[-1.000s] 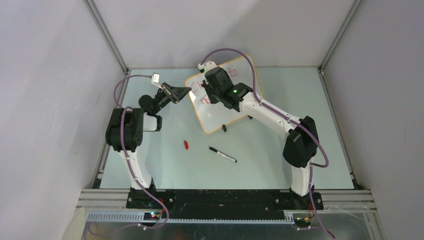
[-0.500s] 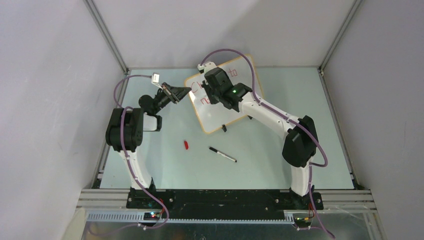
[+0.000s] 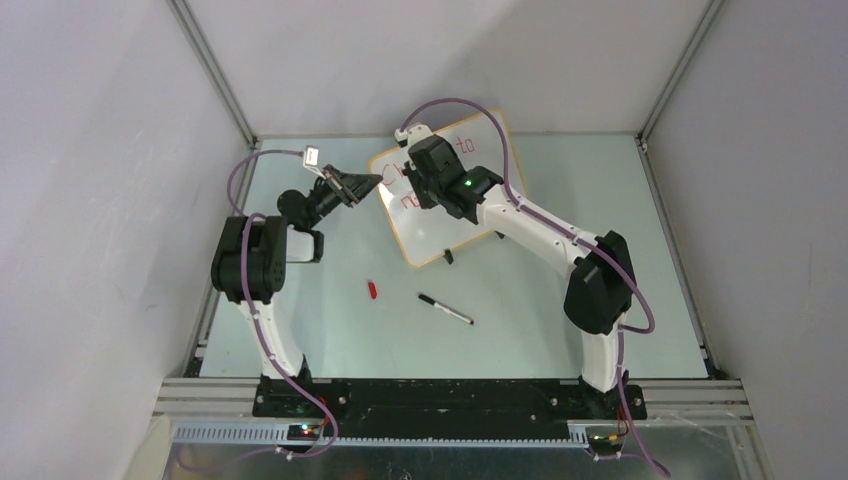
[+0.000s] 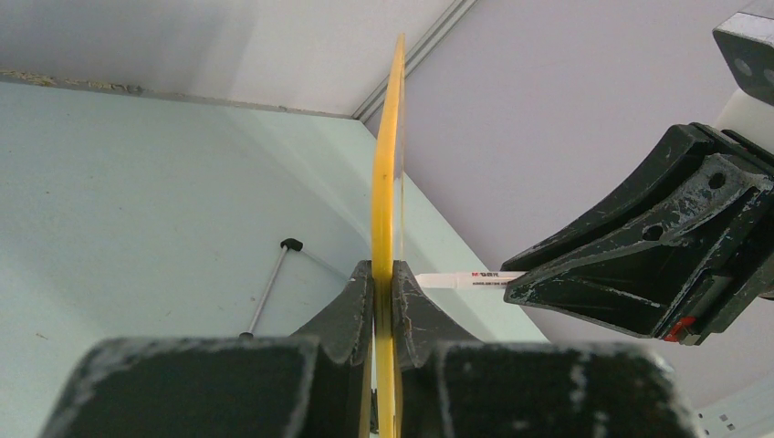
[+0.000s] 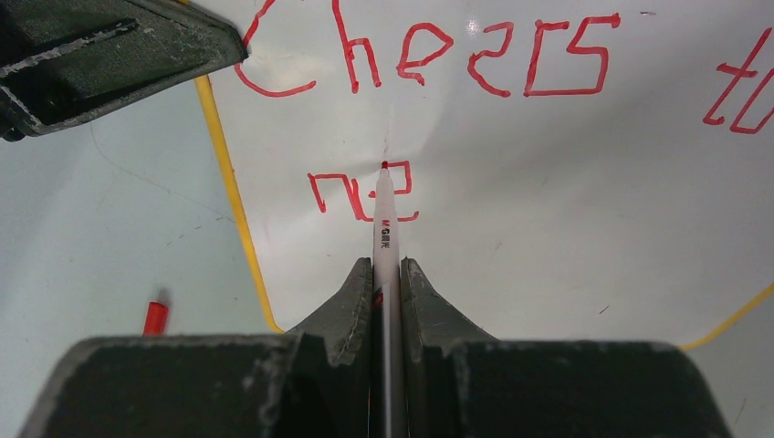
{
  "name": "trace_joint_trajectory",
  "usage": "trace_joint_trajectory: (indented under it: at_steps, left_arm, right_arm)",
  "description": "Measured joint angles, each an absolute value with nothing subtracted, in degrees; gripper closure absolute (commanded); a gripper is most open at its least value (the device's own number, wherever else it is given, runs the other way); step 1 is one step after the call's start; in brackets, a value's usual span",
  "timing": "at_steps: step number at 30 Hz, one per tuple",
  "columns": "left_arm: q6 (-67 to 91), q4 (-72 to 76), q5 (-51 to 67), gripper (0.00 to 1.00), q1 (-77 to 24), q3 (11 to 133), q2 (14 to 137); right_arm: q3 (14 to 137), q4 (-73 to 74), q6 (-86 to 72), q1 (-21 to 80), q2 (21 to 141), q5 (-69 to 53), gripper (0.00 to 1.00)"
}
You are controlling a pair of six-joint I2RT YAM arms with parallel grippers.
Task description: Write a sentence on the whiteboard
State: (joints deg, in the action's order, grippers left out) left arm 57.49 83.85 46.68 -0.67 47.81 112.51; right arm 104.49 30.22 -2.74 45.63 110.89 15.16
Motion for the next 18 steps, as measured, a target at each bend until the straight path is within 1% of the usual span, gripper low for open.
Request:
trace_joint_trajectory:
  at_steps: [18]
  left_arm:
    - [57.5,83.8,46.7,1.00,-0.7,47.8,112.5]
  right_arm:
    - [104.2,30.4,-2.7,46.1,110.9,13.8,1.00]
